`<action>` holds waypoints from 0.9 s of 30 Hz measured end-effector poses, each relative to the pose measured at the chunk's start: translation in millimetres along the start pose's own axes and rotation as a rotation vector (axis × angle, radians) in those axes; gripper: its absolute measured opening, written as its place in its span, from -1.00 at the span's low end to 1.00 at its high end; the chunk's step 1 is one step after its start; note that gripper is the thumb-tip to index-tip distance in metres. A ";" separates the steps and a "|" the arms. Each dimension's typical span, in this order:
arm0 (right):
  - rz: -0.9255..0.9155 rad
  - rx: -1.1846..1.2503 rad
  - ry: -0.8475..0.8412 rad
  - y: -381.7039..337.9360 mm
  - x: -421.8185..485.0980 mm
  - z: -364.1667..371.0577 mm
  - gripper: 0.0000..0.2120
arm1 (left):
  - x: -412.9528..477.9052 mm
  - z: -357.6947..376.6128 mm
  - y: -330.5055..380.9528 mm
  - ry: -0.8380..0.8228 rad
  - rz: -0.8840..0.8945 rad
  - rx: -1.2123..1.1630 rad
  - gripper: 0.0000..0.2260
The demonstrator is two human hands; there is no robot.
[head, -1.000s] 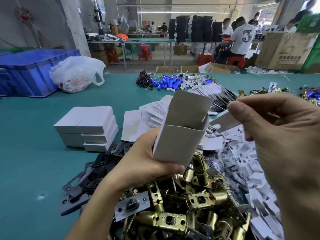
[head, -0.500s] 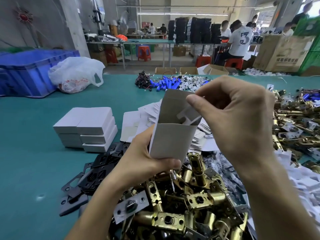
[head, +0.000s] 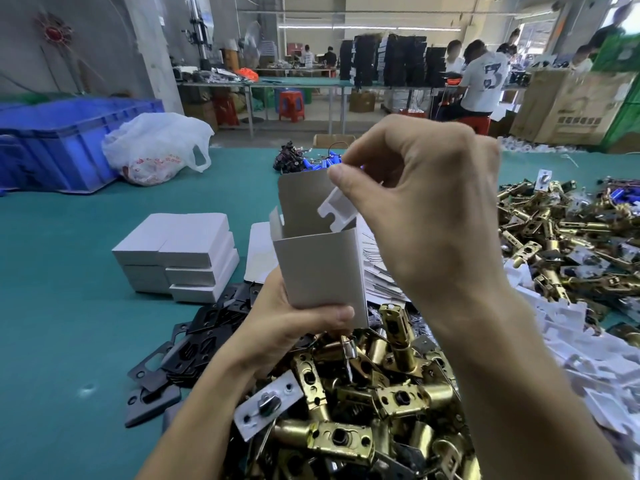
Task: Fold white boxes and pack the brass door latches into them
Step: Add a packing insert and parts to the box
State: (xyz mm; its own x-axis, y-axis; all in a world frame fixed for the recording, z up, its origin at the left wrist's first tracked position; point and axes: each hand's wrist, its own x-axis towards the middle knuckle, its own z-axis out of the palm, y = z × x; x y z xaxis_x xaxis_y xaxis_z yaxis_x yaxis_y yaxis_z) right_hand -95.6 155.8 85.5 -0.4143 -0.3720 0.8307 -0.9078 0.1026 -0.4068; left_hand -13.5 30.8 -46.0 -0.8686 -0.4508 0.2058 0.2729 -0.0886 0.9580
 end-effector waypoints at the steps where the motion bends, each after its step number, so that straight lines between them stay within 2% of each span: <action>1: -0.003 -0.018 -0.010 -1.7 1.1 2.2 -0.88 | -0.5 -0.4 -1.0 0.015 -0.017 -0.032 -0.41; 4: 0.002 -0.063 -0.026 -1.5 1.9 9.4 -0.88 | -0.5 0.8 -3.1 0.042 -0.014 -0.067 -0.37; 8: 0.035 -0.036 -0.059 11.7 -0.1 11.2 -0.92 | 3.1 1.9 -4.3 0.085 0.064 0.058 -0.47; 11: 0.046 -0.044 -0.041 17.1 1.0 7.9 -0.93 | 3.9 2.7 -5.3 0.112 0.135 0.138 -0.42; 15: 0.050 -0.026 -0.036 21.0 4.7 3.7 -0.93 | 4.8 0.2 -6.5 0.075 0.217 0.203 -0.39; 17: 0.052 -0.052 -0.098 21.5 4.6 2.9 -0.93 | 5.5 -1.8 -7.0 0.060 0.234 0.213 -0.40; 20: 0.078 -0.056 -0.215 21.5 1.9 7.5 -0.94 | 5.5 -2.0 -6.6 0.077 0.239 0.259 -0.46; 23: 0.086 -0.099 -0.215 20.9 2.0 12.0 -0.94 | 4.6 0.6 -6.2 0.106 0.240 0.288 -0.58; 27: 0.091 -0.163 -0.215 16.4 5.5 11.5 -0.92 | 4.5 2.4 -4.1 0.108 0.247 0.336 -0.60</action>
State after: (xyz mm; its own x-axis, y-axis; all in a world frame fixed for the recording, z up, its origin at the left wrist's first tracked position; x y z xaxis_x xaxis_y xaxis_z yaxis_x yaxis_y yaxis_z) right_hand -112.1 144.8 79.1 -0.4865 -0.5399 0.6869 -0.8735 0.2851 -0.3946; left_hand -19.5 31.3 -48.5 -0.7406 -0.5143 0.4324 0.3023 0.3197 0.8980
